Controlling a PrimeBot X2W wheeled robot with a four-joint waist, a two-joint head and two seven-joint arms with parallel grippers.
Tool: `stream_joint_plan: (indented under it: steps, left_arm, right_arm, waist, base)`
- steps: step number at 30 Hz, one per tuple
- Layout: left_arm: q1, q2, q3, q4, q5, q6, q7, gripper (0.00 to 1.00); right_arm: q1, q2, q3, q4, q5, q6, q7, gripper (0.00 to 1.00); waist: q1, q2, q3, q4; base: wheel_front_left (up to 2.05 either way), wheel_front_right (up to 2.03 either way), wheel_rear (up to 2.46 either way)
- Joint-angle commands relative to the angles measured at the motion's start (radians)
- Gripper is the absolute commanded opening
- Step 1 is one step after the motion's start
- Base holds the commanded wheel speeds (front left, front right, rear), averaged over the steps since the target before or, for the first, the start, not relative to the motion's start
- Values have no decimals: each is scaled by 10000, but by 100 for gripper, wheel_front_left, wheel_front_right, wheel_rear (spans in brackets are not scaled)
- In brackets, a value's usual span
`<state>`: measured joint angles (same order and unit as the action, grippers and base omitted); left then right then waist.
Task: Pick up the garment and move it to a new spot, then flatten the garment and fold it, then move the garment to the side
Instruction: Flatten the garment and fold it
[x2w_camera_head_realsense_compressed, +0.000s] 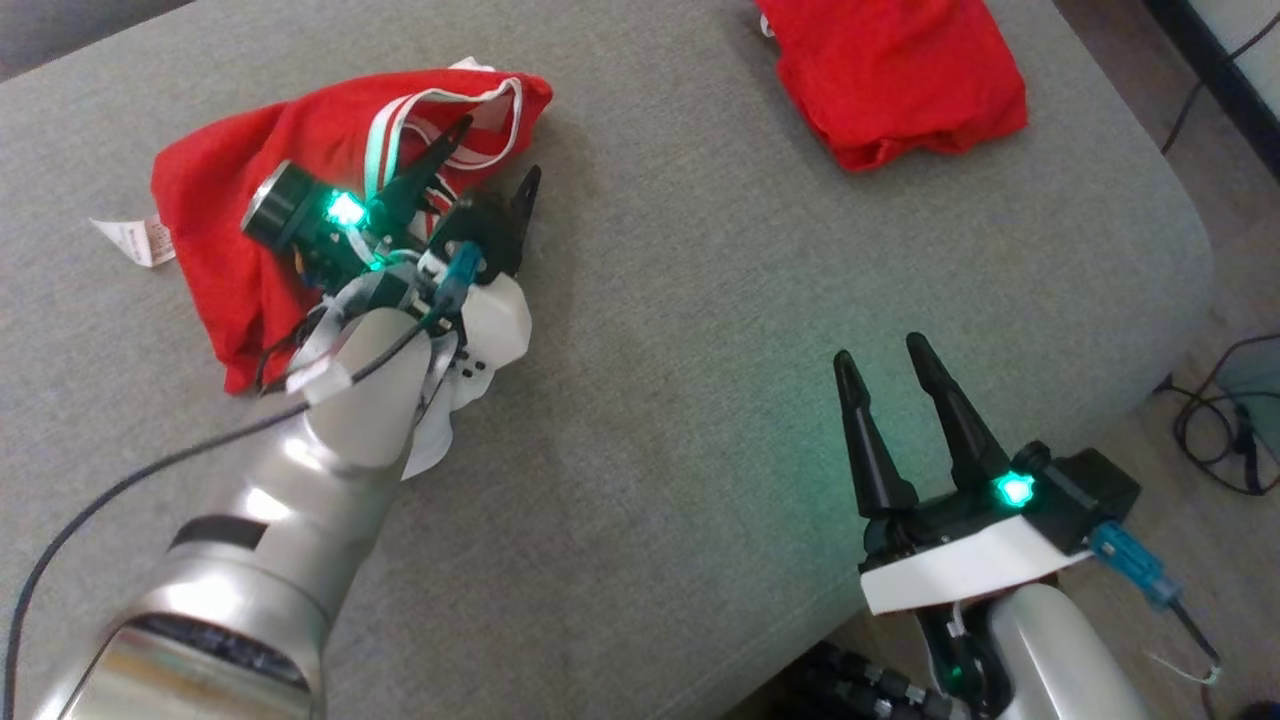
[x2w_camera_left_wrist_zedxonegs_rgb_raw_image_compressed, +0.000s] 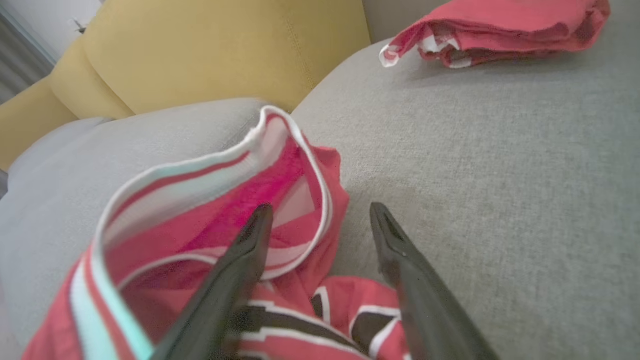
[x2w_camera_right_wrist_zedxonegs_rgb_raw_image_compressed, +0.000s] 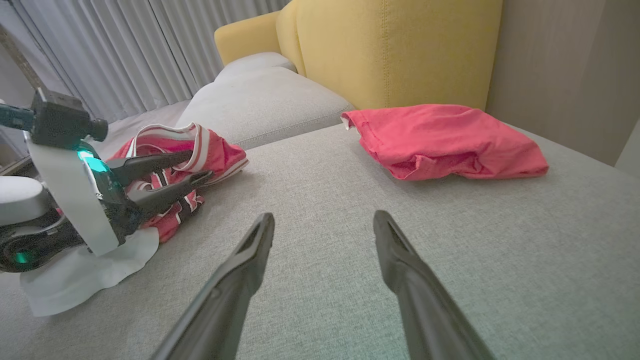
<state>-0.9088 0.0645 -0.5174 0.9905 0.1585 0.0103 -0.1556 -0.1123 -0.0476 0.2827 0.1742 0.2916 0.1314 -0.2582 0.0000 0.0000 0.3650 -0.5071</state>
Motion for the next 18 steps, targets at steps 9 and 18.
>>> stream_joint_plan:
  steps: [9,18]
  left_arm:
    - [-1058,-99,-179,223,-337,-40,100,0]
    - [-2258,-139,-770,-1781,-2261,-1003,-673,0]
  right_arm:
    - [-122,-26,318,-181,324,-7,-36,100]
    - [96,-26,29,-54,238,-7,-36,100]
  waist:
    - [0,0,-74,-60]
    - [0,0,-964,574]
  base:
    - [0,0,0]
    - [0,0,0]
